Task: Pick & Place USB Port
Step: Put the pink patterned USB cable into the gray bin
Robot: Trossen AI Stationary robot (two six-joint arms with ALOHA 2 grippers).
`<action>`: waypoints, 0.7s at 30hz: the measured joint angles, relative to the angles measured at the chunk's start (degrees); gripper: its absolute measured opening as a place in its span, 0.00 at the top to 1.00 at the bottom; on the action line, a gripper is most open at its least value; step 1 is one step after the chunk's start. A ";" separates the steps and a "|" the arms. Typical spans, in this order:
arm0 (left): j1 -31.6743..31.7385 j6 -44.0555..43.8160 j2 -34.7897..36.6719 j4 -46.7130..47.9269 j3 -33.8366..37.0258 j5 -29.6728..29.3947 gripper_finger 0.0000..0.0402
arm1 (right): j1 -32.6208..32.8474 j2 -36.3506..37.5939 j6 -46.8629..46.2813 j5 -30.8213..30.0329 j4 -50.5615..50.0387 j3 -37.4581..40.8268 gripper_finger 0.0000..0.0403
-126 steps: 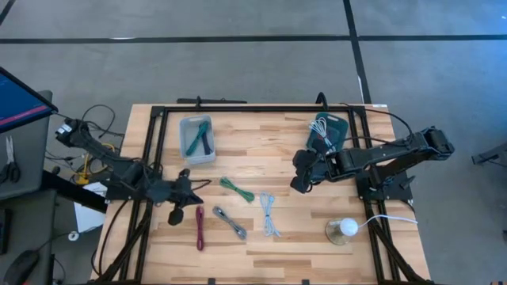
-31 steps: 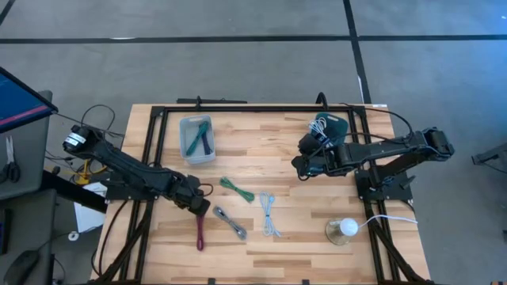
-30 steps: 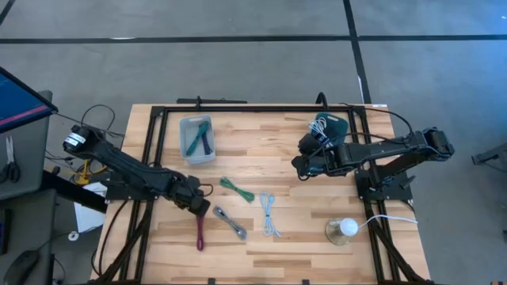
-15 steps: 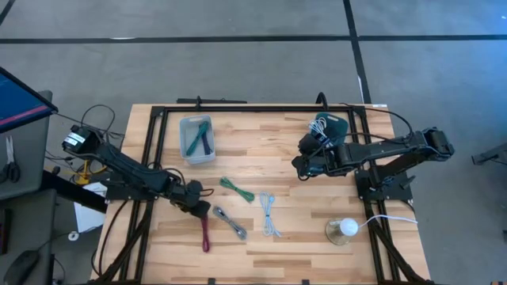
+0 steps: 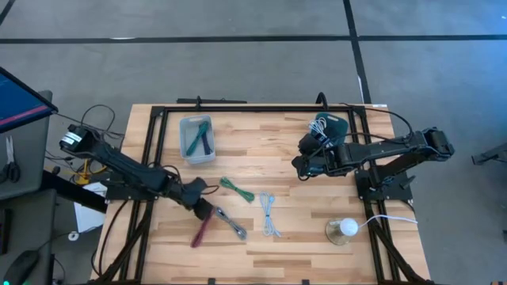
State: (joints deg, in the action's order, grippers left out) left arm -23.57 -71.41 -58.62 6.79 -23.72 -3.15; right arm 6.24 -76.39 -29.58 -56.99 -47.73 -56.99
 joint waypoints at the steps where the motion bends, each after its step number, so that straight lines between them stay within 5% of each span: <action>1: 0.00 1.52 0.77 0.19 -0.37 -1.26 0.99 | 0.00 -0.01 0.00 0.01 -0.01 0.00 0.73; 21: 5.44 41.01 23.41 0.51 -1.60 -34.84 0.99 | -0.02 0.01 -0.02 0.02 0.20 0.00 0.73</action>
State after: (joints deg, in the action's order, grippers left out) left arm -18.13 -30.40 -35.21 7.29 -25.32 -37.98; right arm 6.22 -76.38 -29.61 -56.97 -47.53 -56.99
